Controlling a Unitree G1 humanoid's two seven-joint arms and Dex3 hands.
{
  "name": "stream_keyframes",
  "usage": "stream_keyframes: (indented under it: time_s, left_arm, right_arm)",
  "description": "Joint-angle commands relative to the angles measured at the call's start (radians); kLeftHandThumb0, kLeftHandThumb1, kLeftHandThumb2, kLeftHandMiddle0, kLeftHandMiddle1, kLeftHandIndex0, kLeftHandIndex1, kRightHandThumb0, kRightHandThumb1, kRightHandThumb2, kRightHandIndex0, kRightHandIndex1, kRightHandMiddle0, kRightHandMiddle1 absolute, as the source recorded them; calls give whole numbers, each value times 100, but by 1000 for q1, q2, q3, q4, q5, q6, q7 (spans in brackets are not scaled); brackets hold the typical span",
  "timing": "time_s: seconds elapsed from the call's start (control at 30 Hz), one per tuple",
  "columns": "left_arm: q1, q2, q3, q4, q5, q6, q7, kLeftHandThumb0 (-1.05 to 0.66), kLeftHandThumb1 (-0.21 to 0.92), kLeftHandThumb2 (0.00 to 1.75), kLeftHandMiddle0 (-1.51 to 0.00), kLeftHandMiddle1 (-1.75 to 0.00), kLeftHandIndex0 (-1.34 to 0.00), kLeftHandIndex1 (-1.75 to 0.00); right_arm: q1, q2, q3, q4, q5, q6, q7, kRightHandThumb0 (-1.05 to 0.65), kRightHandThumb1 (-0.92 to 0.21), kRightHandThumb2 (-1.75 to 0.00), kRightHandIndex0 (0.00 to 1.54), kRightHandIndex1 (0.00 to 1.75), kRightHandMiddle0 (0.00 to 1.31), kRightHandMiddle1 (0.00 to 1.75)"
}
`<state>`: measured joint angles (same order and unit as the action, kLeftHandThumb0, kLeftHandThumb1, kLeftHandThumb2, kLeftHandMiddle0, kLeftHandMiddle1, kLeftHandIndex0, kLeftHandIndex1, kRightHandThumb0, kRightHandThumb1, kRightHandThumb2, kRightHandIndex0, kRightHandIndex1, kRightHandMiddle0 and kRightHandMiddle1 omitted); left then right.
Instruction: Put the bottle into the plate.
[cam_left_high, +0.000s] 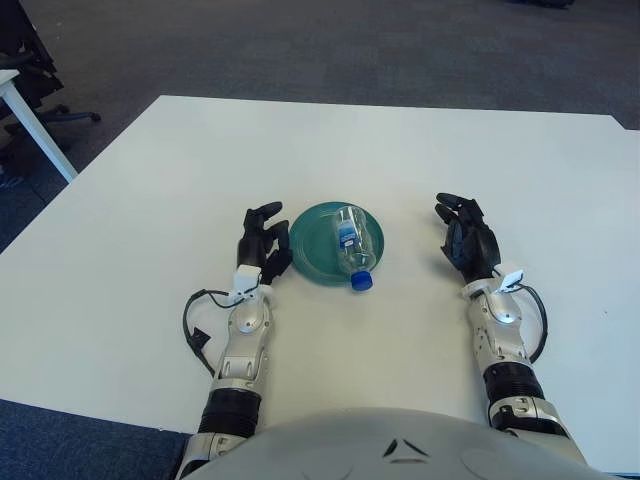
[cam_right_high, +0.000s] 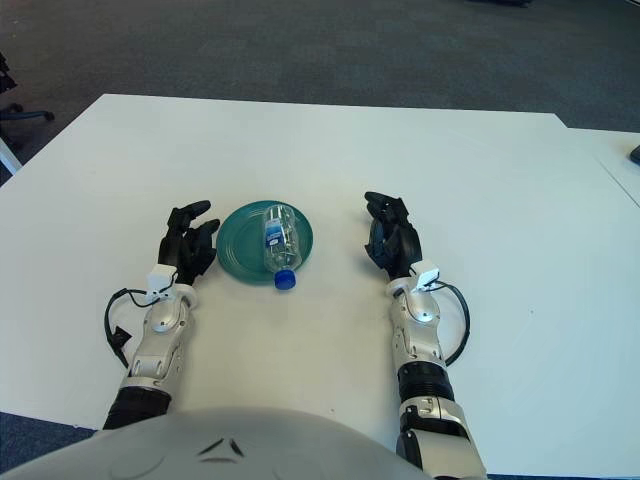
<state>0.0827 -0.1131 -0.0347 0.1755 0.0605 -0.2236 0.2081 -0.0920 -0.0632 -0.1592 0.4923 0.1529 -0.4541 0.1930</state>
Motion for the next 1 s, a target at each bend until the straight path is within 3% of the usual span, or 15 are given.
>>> stream_keyframes:
  time_s: [0.0,0.97]
  left_arm:
    - [34,-20,-4,44,-2,28,0,-62,92,57,-55,-77,-31,-115]
    - [27,-17,-3,88,-36,-40,-39,-61,91,58,-57,-80,-35,-115]
  right_arm:
    - [43,3,-2,22,6,39,-2,-75,-92,-74,28,64,0,100]
    - [64,-4,-9,-10,11,65,-2,-73,-92,-75,27,61,0,95]
